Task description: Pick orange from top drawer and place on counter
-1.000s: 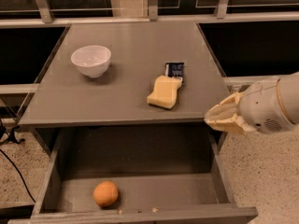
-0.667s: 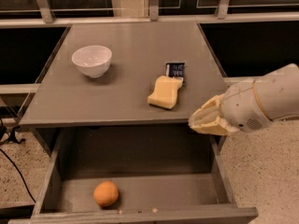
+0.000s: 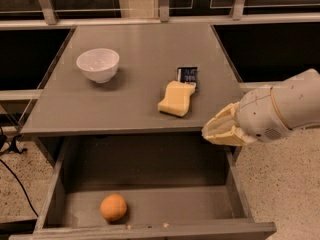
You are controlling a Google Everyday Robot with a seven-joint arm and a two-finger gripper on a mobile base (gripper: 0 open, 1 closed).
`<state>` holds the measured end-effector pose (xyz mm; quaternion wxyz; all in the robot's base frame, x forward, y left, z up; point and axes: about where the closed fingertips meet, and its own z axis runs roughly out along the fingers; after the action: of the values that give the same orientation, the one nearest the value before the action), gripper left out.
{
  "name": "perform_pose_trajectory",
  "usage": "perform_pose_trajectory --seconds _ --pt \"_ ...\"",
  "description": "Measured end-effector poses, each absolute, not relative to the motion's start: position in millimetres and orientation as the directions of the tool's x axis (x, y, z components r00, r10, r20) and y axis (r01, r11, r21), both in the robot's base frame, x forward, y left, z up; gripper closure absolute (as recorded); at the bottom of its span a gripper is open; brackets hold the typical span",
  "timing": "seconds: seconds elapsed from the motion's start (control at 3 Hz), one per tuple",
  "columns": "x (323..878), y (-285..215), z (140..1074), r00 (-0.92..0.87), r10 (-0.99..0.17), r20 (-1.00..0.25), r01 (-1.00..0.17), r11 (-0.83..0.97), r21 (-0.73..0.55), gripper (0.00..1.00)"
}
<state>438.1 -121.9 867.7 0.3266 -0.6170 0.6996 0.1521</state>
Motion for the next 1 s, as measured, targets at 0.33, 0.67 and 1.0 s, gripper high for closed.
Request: perform_pose_trajectory --seconds 0.33,0.67,1.0 --pt "426 -105 850 -0.031 -0.734 -0.678 -0.971 0.183 -0.153 1.00" --pt "417 -93 834 -0.047 -0.704 -0.708 -0.974 0.191 -0.124 1.00" --pt "412 -77 820 -0.051 -0.678 -0.733 -0.974 0.195 -0.112 1.00"
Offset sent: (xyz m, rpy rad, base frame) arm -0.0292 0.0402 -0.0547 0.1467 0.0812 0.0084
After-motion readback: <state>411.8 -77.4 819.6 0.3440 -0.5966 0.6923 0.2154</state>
